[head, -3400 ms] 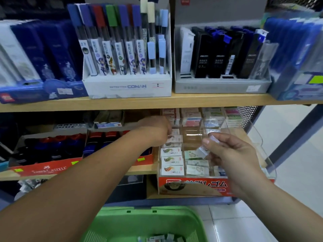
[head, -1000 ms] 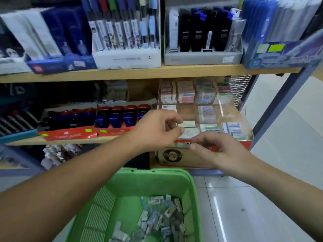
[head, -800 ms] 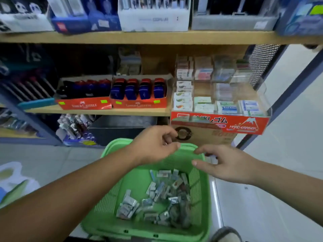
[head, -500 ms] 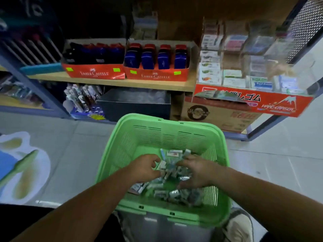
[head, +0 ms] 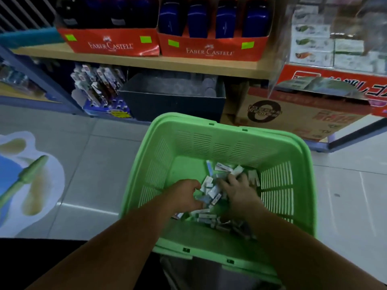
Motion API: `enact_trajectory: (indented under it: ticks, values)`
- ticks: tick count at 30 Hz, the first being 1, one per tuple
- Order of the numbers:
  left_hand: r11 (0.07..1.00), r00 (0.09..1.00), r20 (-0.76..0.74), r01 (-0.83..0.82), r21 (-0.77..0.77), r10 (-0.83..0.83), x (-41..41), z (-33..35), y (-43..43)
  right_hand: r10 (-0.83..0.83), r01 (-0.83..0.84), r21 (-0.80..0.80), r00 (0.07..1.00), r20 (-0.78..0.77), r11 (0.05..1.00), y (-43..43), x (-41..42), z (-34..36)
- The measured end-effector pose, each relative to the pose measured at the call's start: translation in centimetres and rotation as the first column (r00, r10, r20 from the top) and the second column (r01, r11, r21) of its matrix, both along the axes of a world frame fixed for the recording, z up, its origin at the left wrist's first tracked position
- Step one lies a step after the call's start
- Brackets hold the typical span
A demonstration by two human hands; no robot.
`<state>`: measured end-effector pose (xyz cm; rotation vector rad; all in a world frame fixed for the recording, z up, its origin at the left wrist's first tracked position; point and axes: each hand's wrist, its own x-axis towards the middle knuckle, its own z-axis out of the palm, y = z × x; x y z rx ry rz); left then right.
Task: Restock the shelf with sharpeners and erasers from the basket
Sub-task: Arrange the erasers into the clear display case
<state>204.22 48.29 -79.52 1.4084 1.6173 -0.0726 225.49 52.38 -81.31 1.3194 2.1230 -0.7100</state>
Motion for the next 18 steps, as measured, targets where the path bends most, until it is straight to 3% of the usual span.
enact_trajectory:
  ticks: [6,9,13,18]
  values:
    - [0.996,0.997,-0.018,0.071,0.051,-0.070,1.8,-2.0,1.2,-0.075,0.088,0.075,0.984,-0.162,0.993,1.5,1.3,-1.4]
    - [0.991,0.991,-0.078,0.118,0.064,-0.113,3.1,-3.5,1.7,-0.278,0.283,-0.017,0.925,-0.260,0.959,2.4,1.6,-1.4]
    - [0.990,0.982,-0.189,0.031,0.141,-0.004,5.3,-4.6,2.7,-0.701,0.673,-0.238,0.587,-0.404,0.701,3.6,1.9,0.1]
    - [0.995,0.992,-0.109,-0.055,0.088,0.065,6.5,-5.1,2.9,-0.840,0.760,-0.411,0.319,-0.438,0.503,3.5,1.2,3.6]
